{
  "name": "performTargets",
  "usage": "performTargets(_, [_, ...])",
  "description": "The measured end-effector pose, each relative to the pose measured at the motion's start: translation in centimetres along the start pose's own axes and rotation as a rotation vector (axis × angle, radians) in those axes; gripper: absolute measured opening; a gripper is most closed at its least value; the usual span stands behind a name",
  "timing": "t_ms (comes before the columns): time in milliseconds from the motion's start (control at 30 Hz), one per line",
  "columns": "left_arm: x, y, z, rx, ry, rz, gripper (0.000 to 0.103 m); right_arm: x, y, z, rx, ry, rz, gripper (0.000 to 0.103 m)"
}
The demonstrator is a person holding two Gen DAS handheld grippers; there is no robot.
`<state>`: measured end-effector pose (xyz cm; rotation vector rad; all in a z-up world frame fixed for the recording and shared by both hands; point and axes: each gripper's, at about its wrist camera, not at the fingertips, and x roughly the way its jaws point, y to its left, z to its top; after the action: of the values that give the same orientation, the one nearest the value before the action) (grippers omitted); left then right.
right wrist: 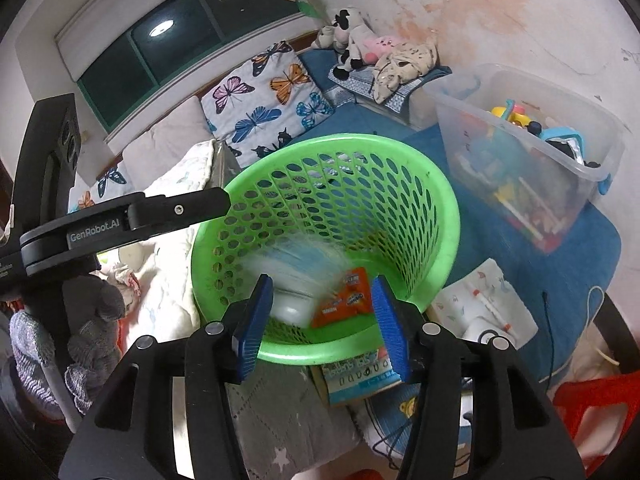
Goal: Collect trash
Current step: 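Carry the wrapper and carton to the green basket and open both grippers, then grasp the round clear plastic tub with the left gripper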
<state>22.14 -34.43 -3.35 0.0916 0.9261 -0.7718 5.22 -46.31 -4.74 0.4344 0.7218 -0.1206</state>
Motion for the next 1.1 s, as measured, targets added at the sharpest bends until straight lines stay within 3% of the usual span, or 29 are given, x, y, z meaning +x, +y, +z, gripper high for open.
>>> performTargets(333, [-6.5, 2.0, -2.3, -0.003, -0.107, 0.066, 0.076, -0.4, 2.6, -0.4, -0.044, -0.002, 0.048, 0.058])
performTargets(700, [-14.4, 8.4, -7.3, -0.094, -0.197, 0.184, 0.076, 0.3, 9.0, -1.2, -0.147, 0.017, 0.137, 0.060])
performTargets(1100, [-17.9, 14.7, -14.7, -0.184, -0.176, 0.241, 0.071, 1.5, 13.7, -1.8, -0.213, 0.044, 0.213, 0.060])
